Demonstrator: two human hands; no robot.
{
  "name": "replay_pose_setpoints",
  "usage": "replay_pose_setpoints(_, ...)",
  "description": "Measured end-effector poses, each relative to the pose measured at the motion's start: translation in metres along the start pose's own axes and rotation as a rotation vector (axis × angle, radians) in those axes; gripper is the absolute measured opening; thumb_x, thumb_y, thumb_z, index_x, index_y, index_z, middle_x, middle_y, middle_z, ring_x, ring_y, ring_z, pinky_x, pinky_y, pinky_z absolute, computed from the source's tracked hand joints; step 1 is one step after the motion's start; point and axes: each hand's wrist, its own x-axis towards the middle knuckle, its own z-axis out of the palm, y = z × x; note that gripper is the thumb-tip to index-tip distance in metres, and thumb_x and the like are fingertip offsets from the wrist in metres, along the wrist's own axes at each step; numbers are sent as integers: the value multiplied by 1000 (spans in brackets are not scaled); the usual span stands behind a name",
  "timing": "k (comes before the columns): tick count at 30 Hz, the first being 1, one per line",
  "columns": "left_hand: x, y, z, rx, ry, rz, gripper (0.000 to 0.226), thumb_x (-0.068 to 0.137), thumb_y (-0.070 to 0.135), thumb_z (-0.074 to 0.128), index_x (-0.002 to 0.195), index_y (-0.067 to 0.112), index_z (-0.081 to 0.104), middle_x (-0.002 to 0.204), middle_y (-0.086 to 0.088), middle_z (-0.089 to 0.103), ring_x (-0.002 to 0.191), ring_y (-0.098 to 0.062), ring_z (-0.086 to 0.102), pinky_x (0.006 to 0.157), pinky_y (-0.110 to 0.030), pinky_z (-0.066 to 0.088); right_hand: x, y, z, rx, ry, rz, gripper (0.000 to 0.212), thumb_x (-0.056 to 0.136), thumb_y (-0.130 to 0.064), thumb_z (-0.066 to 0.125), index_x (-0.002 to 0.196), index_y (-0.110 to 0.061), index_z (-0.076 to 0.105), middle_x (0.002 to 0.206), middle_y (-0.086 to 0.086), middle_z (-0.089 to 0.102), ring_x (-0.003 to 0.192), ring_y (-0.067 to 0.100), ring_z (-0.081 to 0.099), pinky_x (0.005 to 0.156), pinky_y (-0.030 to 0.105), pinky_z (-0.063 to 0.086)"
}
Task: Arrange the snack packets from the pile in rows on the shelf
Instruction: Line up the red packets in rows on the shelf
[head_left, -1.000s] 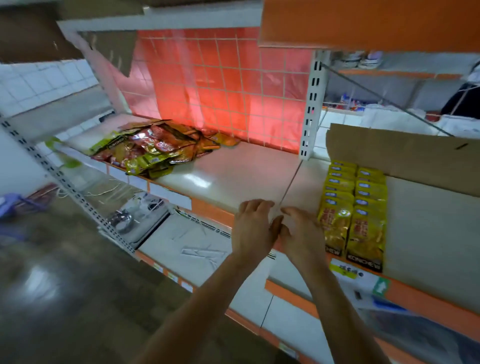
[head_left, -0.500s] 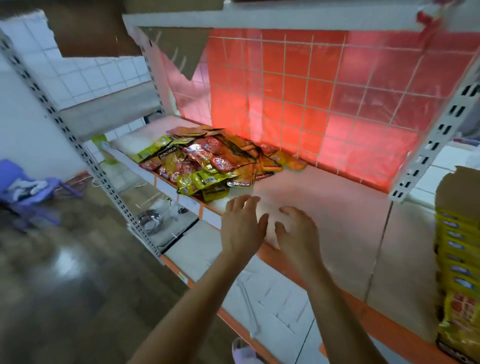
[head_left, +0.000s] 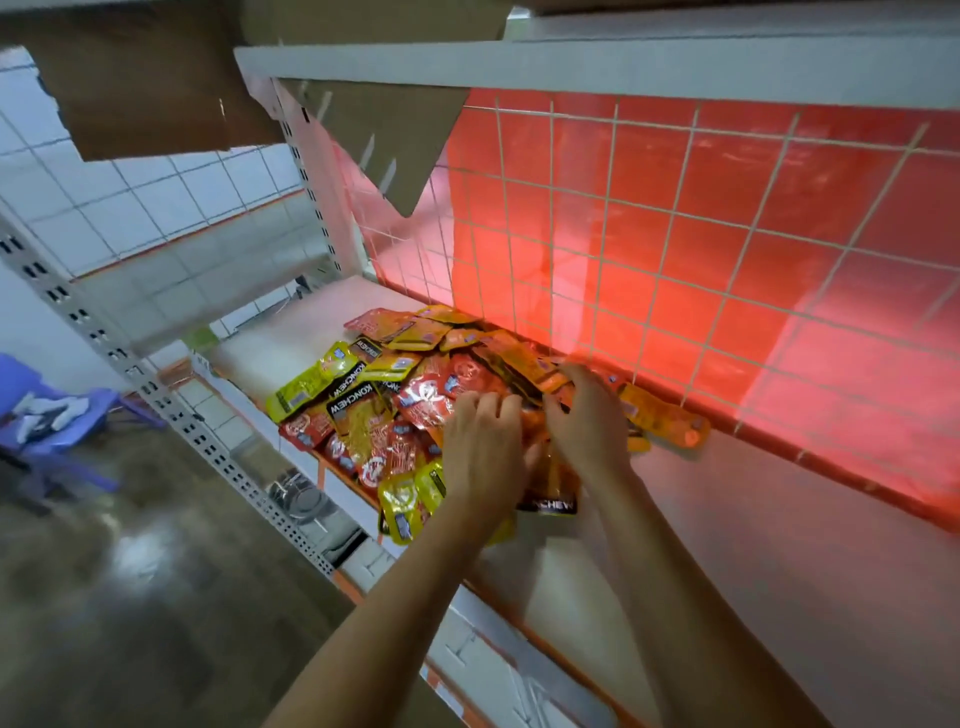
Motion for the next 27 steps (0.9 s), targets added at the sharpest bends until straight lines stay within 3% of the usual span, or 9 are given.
replay_pose_setpoints(3, 10, -2, -1, 70, -39, 47, 52, 67, 58, 73, 96, 16, 62, 90, -4, 64, 90, -27, 55, 73, -38, 46, 28, -8, 14, -12, -57, -46, 45, 85, -20, 64, 127, -6, 54, 125, 15, 59, 118, 32, 52, 98, 33, 36)
replay_pose_setpoints(8, 20, -11, -3, 69, -83, 81, 50, 77, 53, 68, 106, 13, 60, 106, -4, 59, 99, -25, 49, 80, -38, 40, 51, -8, 33, -143, -241, -61, 57, 87, -34, 63, 134, -7, 43, 127, 18, 56, 117, 36, 52, 95, 40, 41)
replay_pose_setpoints(13, 28, -15, -11, 110, -167, 156, 49, 83, 51, 64, 112, 12, 59, 110, -6, 59, 96, -24, 50, 81, -35, 40, 49, -3, 32, -241, -237, -91, 46, 89, -34, 56, 128, -9, 49, 118, 18, 61, 110, 36, 55, 91, 39, 43)
replay_pose_setpoints(18, 23, -12, -23, 197, -263, 334, 21, 99, 19, 41, 114, 9, 53, 109, -9, 62, 102, -28, 58, 77, -36, 49, 33, 2, 15, -214, -210, -92, 36, 93, -31, 52, 120, -7, 55, 114, 18, 63, 107, 35, 57, 82, 36, 42)
replay_pose_setpoints(21, 16, -7, -29, 228, -209, 405, 15, 94, 13, 48, 109, 12, 54, 100, -7, 63, 93, -26, 63, 71, -35, 49, 17, 5, -1, -164, -177, -51, 33, 93, -28, 54, 120, -9, 56, 116, 17, 63, 109, 35, 56, 83, 36, 42)
replay_pose_setpoints(24, 7, -6, -30, 188, -107, 396, 16, 69, 9, 75, 75, 16, 62, 67, 0, 62, 62, -20, 62, 54, -28, 47, 0, 9, -16, -157, -135, 9, 30, 88, -29, 60, 115, -17, 62, 111, 11, 67, 107, 32, 59, 79, 34, 45)
replay_pose_setpoints(25, 4, -7, -24, 140, -22, 400, 17, 63, 10, 77, 67, 17, 62, 62, 0, 60, 60, -20, 60, 54, -28, 47, -6, 11, -20, -155, -121, 34, 28, 86, -31, 63, 111, -19, 64, 108, 10, 68, 104, 31, 61, 77, 34, 46)
replay_pose_setpoints(27, -4, -11, -15, 7, 144, 439, 4, 69, 17, 66, 68, 14, 68, 76, -4, 66, 81, -24, 63, 72, -33, 51, -20, 15, -28, -140, -103, 86, 26, 86, -38, 63, 102, -17, 67, 99, 10, 70, 97, 31, 63, 69, 32, 43)
